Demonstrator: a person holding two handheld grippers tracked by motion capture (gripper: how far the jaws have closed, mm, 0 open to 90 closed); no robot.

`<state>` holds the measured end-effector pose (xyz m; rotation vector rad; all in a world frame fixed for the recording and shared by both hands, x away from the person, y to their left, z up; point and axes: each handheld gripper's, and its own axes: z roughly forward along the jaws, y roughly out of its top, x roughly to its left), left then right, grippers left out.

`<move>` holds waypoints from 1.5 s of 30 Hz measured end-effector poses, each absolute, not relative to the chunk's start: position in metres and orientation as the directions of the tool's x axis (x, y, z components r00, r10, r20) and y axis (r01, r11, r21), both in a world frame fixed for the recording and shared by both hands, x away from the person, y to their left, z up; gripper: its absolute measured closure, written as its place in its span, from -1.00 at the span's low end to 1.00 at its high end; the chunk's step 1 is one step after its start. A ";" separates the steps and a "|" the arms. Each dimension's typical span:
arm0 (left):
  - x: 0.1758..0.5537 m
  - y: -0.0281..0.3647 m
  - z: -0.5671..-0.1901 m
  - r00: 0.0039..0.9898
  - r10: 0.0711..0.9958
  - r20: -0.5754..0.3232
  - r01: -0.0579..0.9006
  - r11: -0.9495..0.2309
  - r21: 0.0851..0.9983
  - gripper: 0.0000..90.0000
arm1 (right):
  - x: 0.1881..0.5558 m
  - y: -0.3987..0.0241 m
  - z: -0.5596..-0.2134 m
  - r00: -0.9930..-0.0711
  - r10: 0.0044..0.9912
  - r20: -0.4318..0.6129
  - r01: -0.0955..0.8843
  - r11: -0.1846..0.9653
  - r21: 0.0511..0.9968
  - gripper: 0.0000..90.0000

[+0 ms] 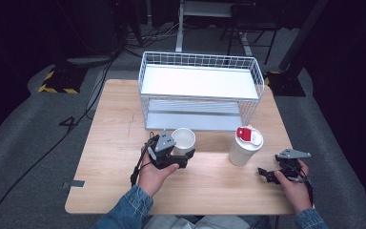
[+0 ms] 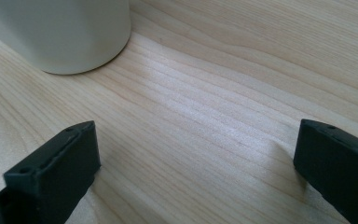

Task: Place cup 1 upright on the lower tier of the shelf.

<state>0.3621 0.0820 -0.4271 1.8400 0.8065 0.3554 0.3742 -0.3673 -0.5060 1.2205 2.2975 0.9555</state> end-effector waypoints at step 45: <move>0.472 0.057 -0.450 0.563 0.823 -0.075 0.349 -0.155 0.924 -0.53 | 0.374 -0.367 -0.506 -0.557 0.830 -0.007 0.581 0.395 0.712 -0.99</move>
